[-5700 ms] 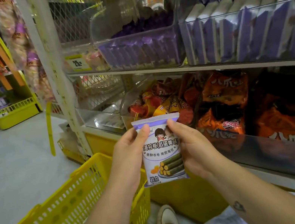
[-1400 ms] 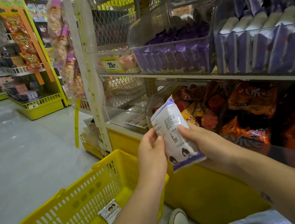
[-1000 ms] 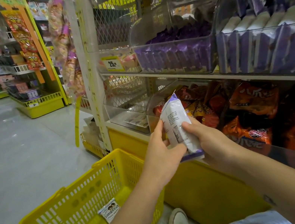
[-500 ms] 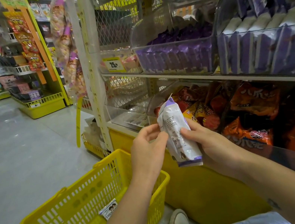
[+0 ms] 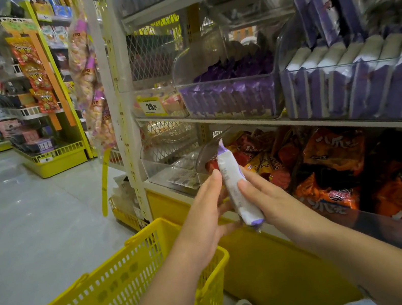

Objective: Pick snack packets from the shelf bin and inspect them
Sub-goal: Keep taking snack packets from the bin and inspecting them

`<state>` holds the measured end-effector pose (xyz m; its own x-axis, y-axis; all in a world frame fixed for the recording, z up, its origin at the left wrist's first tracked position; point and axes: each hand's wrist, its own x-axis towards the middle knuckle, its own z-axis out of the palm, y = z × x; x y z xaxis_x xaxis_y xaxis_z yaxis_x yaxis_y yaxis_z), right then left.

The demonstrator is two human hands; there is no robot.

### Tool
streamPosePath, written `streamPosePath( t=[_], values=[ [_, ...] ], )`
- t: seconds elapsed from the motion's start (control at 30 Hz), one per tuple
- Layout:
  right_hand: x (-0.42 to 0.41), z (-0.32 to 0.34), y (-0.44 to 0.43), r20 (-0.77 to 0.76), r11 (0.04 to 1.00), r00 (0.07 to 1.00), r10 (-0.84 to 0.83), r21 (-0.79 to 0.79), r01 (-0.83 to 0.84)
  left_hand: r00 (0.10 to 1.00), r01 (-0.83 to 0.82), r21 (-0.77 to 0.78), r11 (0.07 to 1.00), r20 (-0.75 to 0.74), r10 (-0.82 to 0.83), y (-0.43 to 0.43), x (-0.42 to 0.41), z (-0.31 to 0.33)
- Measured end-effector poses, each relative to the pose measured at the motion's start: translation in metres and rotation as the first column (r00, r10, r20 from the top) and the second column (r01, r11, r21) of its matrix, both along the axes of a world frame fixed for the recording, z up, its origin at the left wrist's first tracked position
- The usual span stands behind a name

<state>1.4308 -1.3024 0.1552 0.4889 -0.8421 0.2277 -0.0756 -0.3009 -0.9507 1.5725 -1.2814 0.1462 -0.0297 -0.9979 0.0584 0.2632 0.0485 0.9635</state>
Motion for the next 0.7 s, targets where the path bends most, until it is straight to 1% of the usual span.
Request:
streamPosePath(
  t=[0.03,0.07,0.1,0.2,0.3,0.37,0.43,0.5,0.57,0.63,0.7],
  values=[
    [0.000,0.005,-0.001,-0.019,0.999,1.000,-0.025,-0.049,0.024,0.991,0.089,-0.001,0.996,-0.099,-0.089,0.001,-0.005,0.006],
    [-0.002,0.011,-0.002,-0.030,0.995,0.998,-0.049,-0.085,0.046,0.975,0.139,-0.019,0.990,-0.175,-0.140,0.002,-0.010,0.012],
    [-0.005,0.017,-0.004,-0.032,0.992,0.997,-0.063,-0.112,0.059,0.962,0.149,-0.041,0.988,-0.226,-0.154,0.002,-0.015,0.018],
    [-0.024,0.040,-0.004,0.016,0.990,0.999,-0.039,-0.137,0.041,0.949,0.053,-0.094,0.994,-0.305,-0.079,-0.001,-0.024,0.039],
    [-0.050,0.066,0.004,0.054,0.982,0.998,-0.021,-0.188,0.031,0.956,-0.086,-0.143,0.986,-0.291,0.042,-0.007,-0.035,0.066],
    [-0.065,0.085,0.010,0.030,0.967,0.998,-0.055,-0.247,0.060,0.972,-0.116,-0.197,0.973,-0.222,0.071,-0.010,-0.050,0.084],
    [-0.079,0.105,0.015,-0.014,0.941,0.995,-0.100,-0.326,0.090,0.987,-0.106,-0.252,0.962,-0.146,0.070,-0.012,-0.066,0.103],
    [-0.095,0.127,0.020,-0.035,0.929,0.991,-0.133,-0.352,0.112,0.994,-0.110,-0.326,0.939,-0.055,0.097,-0.015,-0.082,0.119],
    [-0.110,0.149,0.024,-0.078,0.912,0.979,-0.187,-0.383,0.144,0.985,-0.124,-0.425,0.897,0.056,0.163,-0.021,-0.095,0.134],
    [-0.124,0.169,0.024,-0.141,0.882,0.951,-0.275,-0.430,0.192,0.941,-0.111,-0.525,0.844,0.218,0.259,-0.030,-0.105,0.149],
    [-0.136,0.187,0.016,-0.147,0.860,0.924,-0.354,-0.439,0.260,0.861,-0.041,-0.583,0.812,0.392,0.325,-0.041,-0.111,0.163]
  ],
)
